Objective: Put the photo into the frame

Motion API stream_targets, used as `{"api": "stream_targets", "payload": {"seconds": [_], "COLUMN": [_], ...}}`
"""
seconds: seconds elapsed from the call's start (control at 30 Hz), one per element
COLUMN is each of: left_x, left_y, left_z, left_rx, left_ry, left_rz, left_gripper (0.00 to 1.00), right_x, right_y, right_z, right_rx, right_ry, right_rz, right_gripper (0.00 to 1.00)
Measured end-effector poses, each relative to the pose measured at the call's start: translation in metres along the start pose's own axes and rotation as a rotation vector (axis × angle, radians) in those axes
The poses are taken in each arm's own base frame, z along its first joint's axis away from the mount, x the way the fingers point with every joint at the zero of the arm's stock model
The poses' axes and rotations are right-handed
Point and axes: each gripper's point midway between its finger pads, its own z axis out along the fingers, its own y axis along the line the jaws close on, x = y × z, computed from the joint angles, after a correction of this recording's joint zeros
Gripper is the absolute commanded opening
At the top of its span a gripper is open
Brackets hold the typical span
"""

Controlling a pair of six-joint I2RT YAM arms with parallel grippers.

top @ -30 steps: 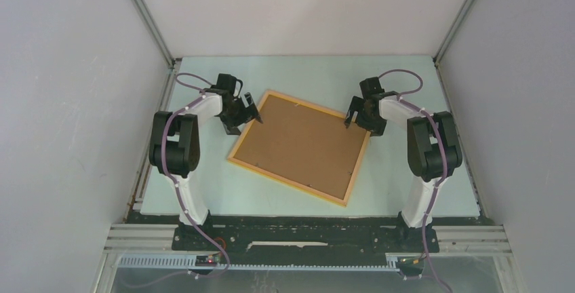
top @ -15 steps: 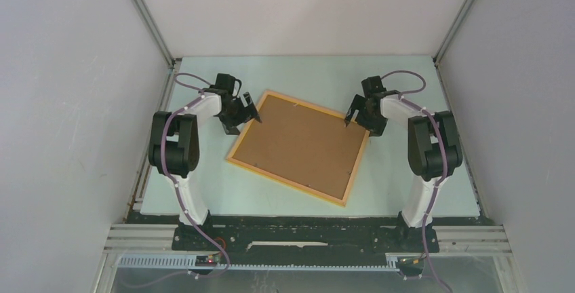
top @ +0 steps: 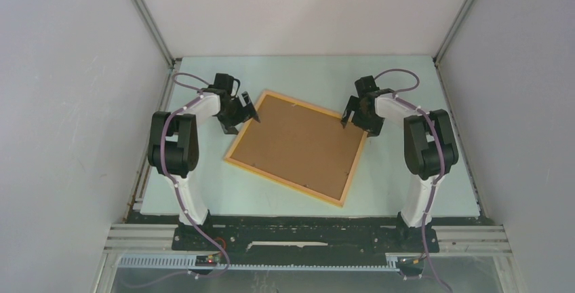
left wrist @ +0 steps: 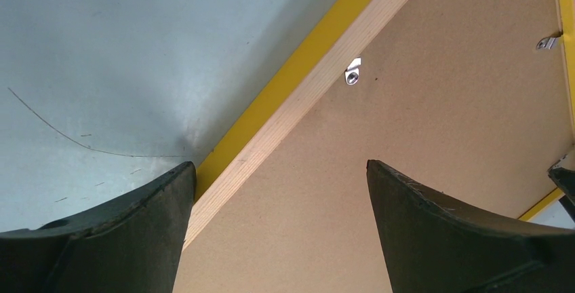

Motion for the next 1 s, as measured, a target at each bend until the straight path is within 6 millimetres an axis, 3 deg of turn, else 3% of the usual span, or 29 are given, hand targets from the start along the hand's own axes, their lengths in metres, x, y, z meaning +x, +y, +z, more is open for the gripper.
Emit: {"api": "stream_targets", "payload": {"seconds": [0.17, 0.37, 0.67, 1.0], "left_x": [0.0, 0.0, 0.0, -0.001], "left_y": [-0.002, -0.009, -0.011, -0.011], "left_z": [0.0, -0.001, -0.002, -0.002], "left_rx": [0.012, 0.044, 0.049, 0.05], "left_ry": [0.001, 0.008, 0.006, 0.005], "left_rz": [-0.002, -0.016, -0.021, -0.02], "left_gripper": [0.94, 0.94, 0.94, 0.94], "right_x": [0.008, -0.002, -0.016, -0.01], "right_y": [-0.005, 0.001, 0.011, 0.006], "right_z": [-0.018, -0.04, -0.035, -0.025], "right_rx": [0.013, -0.037, -0.025, 0.16], "right_ry": [-0.004, -0.048, -0.055, -0.08], "right_rz": [-0.051, -0.077, -0.152, -0.231], "right_gripper": [1.0, 1.0, 1.0, 0.98]}}
